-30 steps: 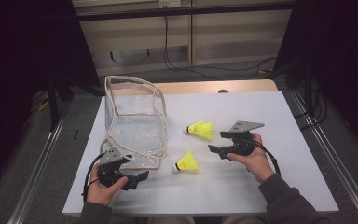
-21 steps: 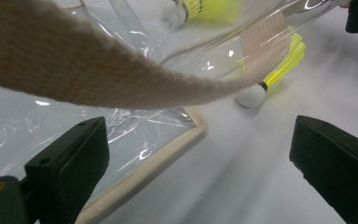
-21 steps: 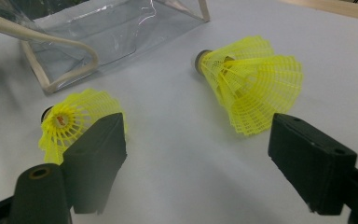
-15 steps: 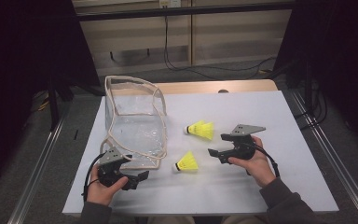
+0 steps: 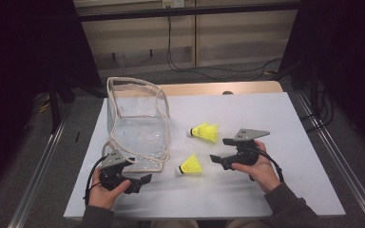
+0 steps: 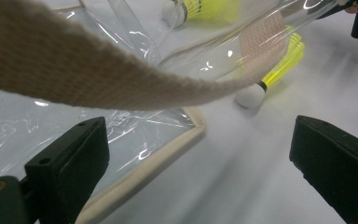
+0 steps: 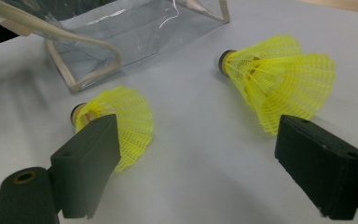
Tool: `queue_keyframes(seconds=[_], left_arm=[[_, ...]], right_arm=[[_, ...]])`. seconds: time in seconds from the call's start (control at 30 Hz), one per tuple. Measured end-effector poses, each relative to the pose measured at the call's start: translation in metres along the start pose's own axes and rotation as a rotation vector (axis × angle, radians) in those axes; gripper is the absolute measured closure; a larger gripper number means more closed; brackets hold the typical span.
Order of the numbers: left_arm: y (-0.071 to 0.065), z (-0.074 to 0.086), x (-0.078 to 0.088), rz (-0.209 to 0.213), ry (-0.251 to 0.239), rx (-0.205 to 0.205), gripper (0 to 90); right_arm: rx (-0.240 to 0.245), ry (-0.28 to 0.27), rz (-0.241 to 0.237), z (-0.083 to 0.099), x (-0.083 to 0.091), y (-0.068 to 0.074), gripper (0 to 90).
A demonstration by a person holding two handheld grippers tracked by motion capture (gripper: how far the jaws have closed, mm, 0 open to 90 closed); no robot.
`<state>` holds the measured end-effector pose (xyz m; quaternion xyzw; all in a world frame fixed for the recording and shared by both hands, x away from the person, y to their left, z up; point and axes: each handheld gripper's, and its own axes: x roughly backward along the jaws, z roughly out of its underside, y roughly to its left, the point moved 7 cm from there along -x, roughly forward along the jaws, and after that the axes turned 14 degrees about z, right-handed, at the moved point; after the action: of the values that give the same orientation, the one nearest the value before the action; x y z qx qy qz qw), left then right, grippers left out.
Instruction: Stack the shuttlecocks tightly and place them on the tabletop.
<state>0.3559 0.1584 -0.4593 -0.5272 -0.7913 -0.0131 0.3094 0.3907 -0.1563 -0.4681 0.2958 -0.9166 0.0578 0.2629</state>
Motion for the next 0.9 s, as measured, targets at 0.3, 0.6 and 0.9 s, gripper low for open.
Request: queue_keyframes(seconds=[0.3,0.6,0.9], left_arm=[[0.000,0.000,0.000,-0.001,0.000,-0.001,4.8],[0.000,0.000,0.000,-0.002,-0.003,0.000,4.8],[0.000,0.000,0.000,-0.001,-0.001,-0.002,4.8]], right_arm=[[0.005,-0.005,-0.018,-0.001,0.001,0.007,12.0],[0.015,-0.004,-0.035,0.000,0.001,0.015,11.3],[0.025,-0.002,-0.049,0.000,0.000,0.021,10.8]])
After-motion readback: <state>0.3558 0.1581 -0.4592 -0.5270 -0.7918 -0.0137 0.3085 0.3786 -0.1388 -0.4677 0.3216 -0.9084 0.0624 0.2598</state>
